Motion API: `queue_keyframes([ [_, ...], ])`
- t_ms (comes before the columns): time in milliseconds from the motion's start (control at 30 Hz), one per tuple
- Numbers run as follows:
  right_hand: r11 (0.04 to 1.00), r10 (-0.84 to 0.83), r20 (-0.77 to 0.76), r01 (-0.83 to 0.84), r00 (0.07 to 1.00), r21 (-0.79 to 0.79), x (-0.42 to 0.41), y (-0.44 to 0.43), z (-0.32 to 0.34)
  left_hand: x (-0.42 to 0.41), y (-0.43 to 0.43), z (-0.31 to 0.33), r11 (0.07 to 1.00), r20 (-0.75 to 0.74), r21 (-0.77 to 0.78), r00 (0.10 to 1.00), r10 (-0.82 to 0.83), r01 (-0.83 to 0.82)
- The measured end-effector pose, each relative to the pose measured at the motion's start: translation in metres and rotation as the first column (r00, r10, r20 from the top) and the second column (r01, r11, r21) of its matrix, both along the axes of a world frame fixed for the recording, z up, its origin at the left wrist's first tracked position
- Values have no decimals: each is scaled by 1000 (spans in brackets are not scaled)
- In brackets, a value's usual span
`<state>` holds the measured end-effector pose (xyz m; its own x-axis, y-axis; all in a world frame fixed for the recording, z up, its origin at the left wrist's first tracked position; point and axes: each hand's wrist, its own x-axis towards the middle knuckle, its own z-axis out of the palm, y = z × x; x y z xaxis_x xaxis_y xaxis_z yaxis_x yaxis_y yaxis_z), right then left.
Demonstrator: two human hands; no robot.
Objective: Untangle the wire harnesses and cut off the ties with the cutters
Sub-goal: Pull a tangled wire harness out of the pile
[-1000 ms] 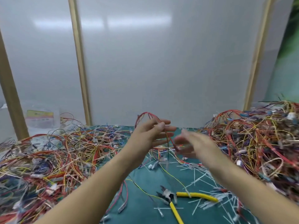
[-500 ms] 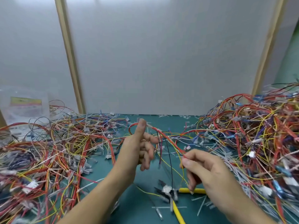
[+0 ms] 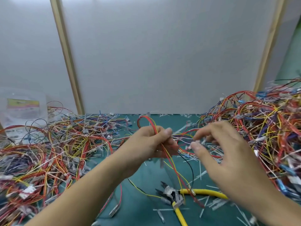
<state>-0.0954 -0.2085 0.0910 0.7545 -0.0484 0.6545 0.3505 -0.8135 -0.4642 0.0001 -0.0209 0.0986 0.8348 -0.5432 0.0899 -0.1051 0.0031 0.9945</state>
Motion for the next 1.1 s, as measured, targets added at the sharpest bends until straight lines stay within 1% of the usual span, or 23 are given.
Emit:
queue_keyframes([
  [67,998,-10,9,10,1000,-65,4,-2,-4,-9,-8,-3,993,16,78,996,-88,87],
  [133,995,31,-23,-33,999,-91,7,-1,-12,-16,-14,-8,978,58,158,987,-148,138],
  [200,992,66,-73,-73,995,-103,7,1,-20,-18,-18,-16,972,136,211,982,-130,99],
  [267,992,75,-116,-86,990,-92,6,-1,-25,-17,-19,-24,971,188,240,980,-67,21],
  [300,992,77,-122,-88,990,-93,7,-2,-27,-17,-18,-28,972,175,234,984,-39,-3],
  [333,991,79,-120,-91,990,-101,7,-2,-27,-16,-16,-32,980,124,198,992,-32,6],
  [400,986,74,-109,-90,991,-143,6,-2,-28,-16,-12,-39,994,-9,74,997,-83,83],
  [433,980,59,-105,-78,993,-181,5,-2,-27,-15,-10,-41,994,-32,37,994,-102,103],
  [500,960,13,-84,-36,996,-276,3,0,-26,-13,-5,-43,994,-8,44,995,-101,101],
  [567,946,-19,-60,-2,998,-324,0,3,-24,-13,0,-44,990,12,83,994,-113,112],
  [633,947,-18,-71,-6,997,-320,1,4,-24,-14,3,-45,987,24,94,991,-130,127],
  [767,947,41,-203,-103,978,-305,4,2,-31,-15,2,-47,991,37,88,994,-104,100],
  [967,932,38,-216,-113,976,-344,2,3,-32,-15,1,-48,991,75,110,994,-81,72],
  [1100,954,64,-195,-118,979,-276,2,1,-35,-13,1,-50,990,62,110,994,-96,88],
])
